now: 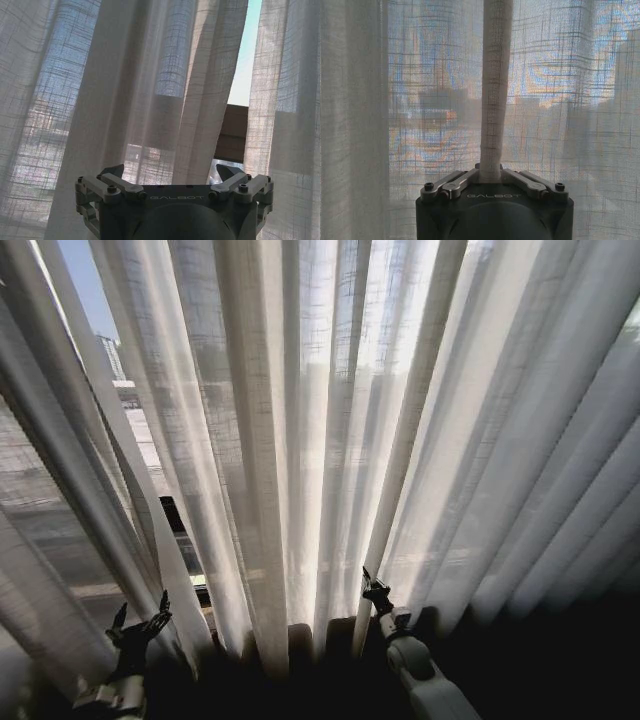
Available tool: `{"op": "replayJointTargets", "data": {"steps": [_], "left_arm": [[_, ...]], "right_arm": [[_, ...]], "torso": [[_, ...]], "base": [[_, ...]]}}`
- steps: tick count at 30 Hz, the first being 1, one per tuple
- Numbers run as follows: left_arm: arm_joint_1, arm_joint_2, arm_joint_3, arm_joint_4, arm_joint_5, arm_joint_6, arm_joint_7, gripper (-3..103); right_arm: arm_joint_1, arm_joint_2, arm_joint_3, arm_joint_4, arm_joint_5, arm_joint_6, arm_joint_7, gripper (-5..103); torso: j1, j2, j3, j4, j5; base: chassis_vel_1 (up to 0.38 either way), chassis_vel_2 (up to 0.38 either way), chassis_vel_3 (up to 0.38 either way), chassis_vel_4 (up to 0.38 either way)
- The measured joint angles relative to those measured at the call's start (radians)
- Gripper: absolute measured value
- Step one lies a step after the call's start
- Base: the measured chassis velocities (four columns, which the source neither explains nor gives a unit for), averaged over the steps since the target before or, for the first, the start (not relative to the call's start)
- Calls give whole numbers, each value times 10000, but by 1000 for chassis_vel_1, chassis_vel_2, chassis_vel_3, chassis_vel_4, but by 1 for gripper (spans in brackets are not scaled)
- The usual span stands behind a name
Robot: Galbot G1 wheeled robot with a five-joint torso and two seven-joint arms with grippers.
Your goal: Open the curtains by pulling them apart, changing their state from closed to fully open.
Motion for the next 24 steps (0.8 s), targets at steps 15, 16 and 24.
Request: {"op": "replayJointTargets", "data": {"steps": [15, 16, 24], "left_arm": [[0, 1, -1, 0, 0, 0, 0, 100], [0, 1, -1, 0, 0, 0, 0, 100], [0, 1, -1, 0, 0, 0, -1, 100]], "right_arm": [[260, -18, 81, -401, 229, 142, -368, 0], [280, -11, 104, -465, 234, 168, -397, 0], [318, 2, 226, -580, 273, 213, -557, 0]], "torso": [[0, 0, 0, 1, -1], [0, 0, 0, 0, 0], [0, 0, 0, -1, 1]], "base": [[-53, -63, 54, 56], [-196, -193, 234, 203], [-242, -272, 254, 244]]}}
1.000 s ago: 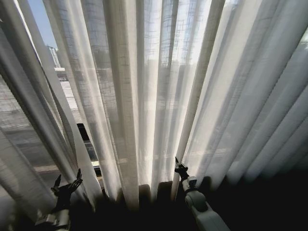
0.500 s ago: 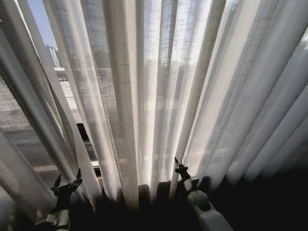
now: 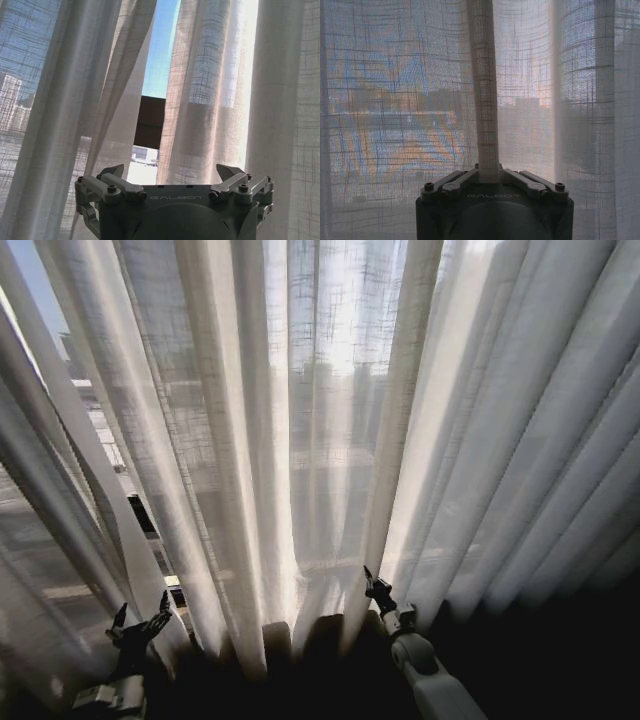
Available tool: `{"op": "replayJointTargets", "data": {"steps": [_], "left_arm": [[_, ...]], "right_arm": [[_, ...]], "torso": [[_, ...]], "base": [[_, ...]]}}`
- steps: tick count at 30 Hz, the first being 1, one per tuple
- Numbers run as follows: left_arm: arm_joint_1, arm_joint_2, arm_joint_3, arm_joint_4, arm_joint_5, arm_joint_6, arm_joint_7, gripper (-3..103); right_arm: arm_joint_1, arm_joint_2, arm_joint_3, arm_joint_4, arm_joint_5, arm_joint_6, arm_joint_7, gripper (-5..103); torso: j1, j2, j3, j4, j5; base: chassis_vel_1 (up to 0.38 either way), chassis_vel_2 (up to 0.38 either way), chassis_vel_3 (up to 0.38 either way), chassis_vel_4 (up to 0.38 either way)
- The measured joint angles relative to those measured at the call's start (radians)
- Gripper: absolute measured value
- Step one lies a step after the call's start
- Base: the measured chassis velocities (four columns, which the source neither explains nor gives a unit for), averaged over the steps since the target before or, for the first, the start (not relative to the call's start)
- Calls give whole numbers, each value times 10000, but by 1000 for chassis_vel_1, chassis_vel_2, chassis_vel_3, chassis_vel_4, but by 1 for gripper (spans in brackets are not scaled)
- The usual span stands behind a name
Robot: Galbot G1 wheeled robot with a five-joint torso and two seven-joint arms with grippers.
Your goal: Open the curtains by pulling them apart, changing their state from closed to fully open.
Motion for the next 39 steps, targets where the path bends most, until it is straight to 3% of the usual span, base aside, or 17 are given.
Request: {"op": "replayJointTargets", "data": {"steps": [39], "left_arm": [[0, 0, 0, 0, -1, 0, 0, 100]], "right_arm": [[154, 46, 138, -413, 211, 164, -1130, 0]], "torso": [[0, 0, 0, 1, -1]], "base": [[-352, -348, 353, 345]]}}
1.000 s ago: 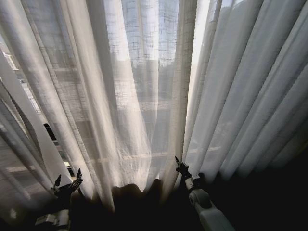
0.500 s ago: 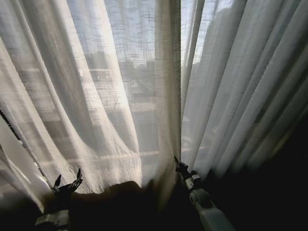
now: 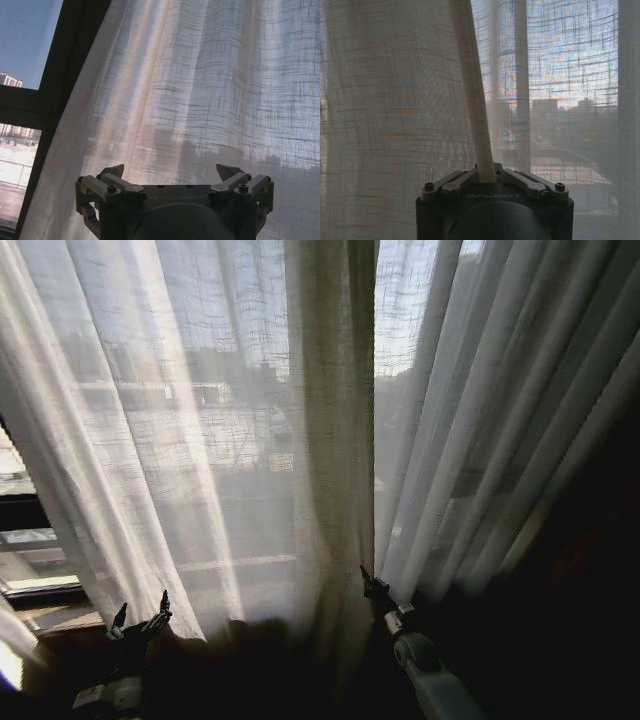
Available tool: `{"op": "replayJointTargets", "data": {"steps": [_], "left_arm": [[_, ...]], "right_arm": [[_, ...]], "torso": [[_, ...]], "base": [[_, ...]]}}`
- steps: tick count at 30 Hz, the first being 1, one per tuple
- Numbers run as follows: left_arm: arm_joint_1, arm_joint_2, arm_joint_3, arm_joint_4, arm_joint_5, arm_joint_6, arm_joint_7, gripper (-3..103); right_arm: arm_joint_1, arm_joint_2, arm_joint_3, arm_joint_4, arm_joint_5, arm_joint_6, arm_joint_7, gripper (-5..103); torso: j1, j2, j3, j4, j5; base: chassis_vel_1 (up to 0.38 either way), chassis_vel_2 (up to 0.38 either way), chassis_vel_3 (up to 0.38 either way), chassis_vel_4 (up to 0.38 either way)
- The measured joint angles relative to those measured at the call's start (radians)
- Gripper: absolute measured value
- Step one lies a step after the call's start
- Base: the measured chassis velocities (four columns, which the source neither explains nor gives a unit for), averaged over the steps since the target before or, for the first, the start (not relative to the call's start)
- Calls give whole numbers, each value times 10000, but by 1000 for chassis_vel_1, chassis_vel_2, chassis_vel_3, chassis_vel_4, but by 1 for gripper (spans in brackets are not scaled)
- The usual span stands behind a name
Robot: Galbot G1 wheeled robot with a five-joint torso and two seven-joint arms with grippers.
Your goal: Open the curtains by pulling them apart, changing their state from closed to fully open.
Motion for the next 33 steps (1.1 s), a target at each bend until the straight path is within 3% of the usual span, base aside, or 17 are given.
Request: {"op": "replayJointTargets", "data": {"steps": [26, 33], "left_arm": [[0, 0, 0, 0, 0, 0, 0, 100], [0, 0, 0, 0, 0, 0, 0, 100]], "right_arm": [[-17, -17, 128, -29, 6, 62, -247, 0], [-21, 16, 26, -24, -175, 141, 160, 0]], "torso": [[0, 0, 0, 0, -1], [-1, 0, 0, 1, 3]], "base": [[-350, -357, 350, 356], [-349, -331, 347, 335]]}}
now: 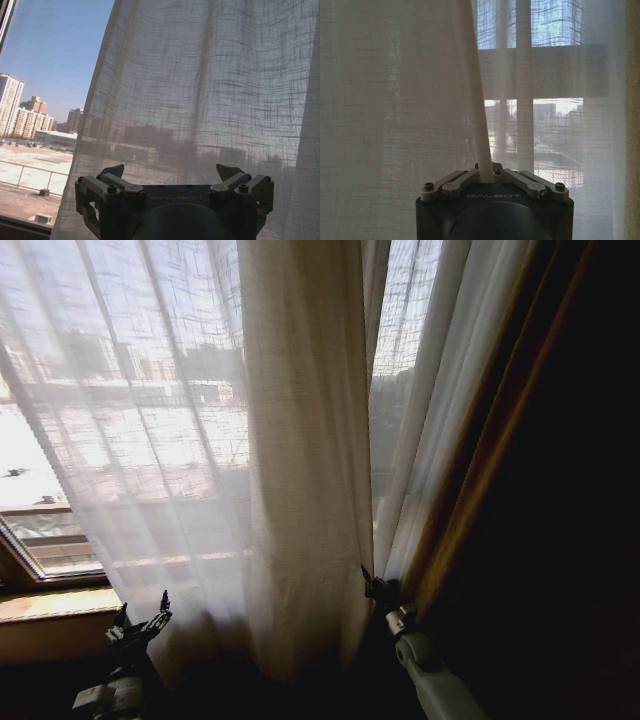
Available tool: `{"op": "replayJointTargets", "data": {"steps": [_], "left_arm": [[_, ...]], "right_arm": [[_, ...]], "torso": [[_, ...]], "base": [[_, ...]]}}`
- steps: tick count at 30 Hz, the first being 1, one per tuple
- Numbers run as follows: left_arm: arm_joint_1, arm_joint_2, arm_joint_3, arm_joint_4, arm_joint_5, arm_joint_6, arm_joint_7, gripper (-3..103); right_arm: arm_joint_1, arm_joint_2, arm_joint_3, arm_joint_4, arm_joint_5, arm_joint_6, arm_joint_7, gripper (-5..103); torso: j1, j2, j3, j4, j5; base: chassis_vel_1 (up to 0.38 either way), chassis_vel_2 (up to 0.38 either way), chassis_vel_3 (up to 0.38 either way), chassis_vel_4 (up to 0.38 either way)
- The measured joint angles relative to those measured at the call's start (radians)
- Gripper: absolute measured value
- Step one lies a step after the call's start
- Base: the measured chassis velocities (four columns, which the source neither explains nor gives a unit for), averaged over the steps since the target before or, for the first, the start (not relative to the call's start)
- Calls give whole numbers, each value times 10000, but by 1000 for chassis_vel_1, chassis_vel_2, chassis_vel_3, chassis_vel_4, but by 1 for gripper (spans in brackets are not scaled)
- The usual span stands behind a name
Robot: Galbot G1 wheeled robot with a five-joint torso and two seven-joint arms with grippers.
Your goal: Open the curtains by pulling them apart, changing their state from closed to fully open.
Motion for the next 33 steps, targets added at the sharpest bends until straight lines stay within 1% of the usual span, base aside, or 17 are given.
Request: {"op": "replayJointTargets", "data": {"steps": [3, 4, 6, 9, 10, 13, 15, 17, 20, 21, 22, 24, 26, 27, 28, 31, 33], "left_arm": [[0, -1, 2, 0, 0, 0, 0, 100], [0, -2, 3, 0, 0, 0, 2, 100], [0, -2, 4, -1, 0, 0, 3, 100], [0, -2, 4, -1, 0, 0, 3, 100], [0, -2, 4, -1, 0, 0, 3, 100], [0, 1, -1, 1, 0, 0, 1, 100], [0, 2, -5, 1, 0, 0, -1, 100], [0, 3, -6, 0, 0, 0, -1, 100], [0, 2, -5, 0, 0, 0, -1, 100], [0, 2, -5, 0, 0, 0, -1, 100], [0, 2, -5, 0, 0, 0, -1, 100], [0, 0, -1, 0, 0, 0, -1, 100], [0, 0, 0, 0, 0, 0, -1, 100], [0, 0, 0, 0, 0, 0, -1, 100], [0, 0, -1, 0, 0, 0, -1, 100], [0, 0, -2, 0, 0, 0, -1, 100], [0, 0, -1, 0, 0, 0, -1, 100]], "right_arm": [[37, 54, -92, 33, -220, 5, 396, 0], [79, 90, -153, 32, -334, 28, 593, 0], [104, 110, -193, 31, -403, 29, 657, 0], [198, 170, -395, 26, -798, 25, 786, 0], [198, 170, -395, 26, -798, 25, 786, 0], [286, 206, -572, -35, -1180, -1, 953, 0], [346, 212, -613, -110, -1312, -9, 1059, 0], [436, 209, -629, -244, -1374, -96, 1323, 0], [691, 134, -420, -619, -1376, -406, 2256, 0], [691, 134, -420, -619, -1376, -406, 2256, 0], [732, 120, -356, -686, -1384, -454, 2423, 0], [919, 8, 45, -912, -1390, -808, 3279, 0], [1009, -101, 265, -1017, -1311, -994, 3820, 0], [1009, -101, 265, -1017, -1311, -994, 3820, 0], [1036, -146, 354, -1046, -1276, -1065, 4021, 0], [1058, -384, 632, -1058, -1239, -1395, 4850, 0], [1039, -423, 662, -1032, -1255, -1447, 4946, 0]], "torso": [[1, 0, 0, -1, -4], [1, 0, 1, -6, -1], [1, -1, 1, -5, 0], [1, -1, 1, -1, 3], [1, -1, 1, -1, 3], [1, -1, 1, 2, -14], [0, 0, 1, 3, -12], [0, 0, 1, 4, -3], [0, 0, 0, 2, -3], [0, 0, 0, 2, -3], [1, 0, 0, 1, 0], [1, 0, 0, 0, -2], [1, 0, 0, 2, -2], [1, 0, 0, 2, -2], [1, 0, 0, 2, -2], [1, 0, 0, 0, -3], [1, 0, 0, 0, -3]], "base": [[-293, -299, 309, 283], [-152, -198, 182, 91], [-152, -198, 106, 91], [-21, -54, 72, 4], [10, -7, 55, 11], [0, 0, 0, 0], [30, 79, -44, -61], [69, 66, -51, -81], [12, 18, 3, -7], [0, 0, 0, 0], [0, 0, 0, 0], [0, 0, 0, 0], [0, 0, 0, 0], [0, 0, 0, 0], [0, 0, 0, 0], [0, 0, 0, 0], [0, 0, 0, 0]]}}
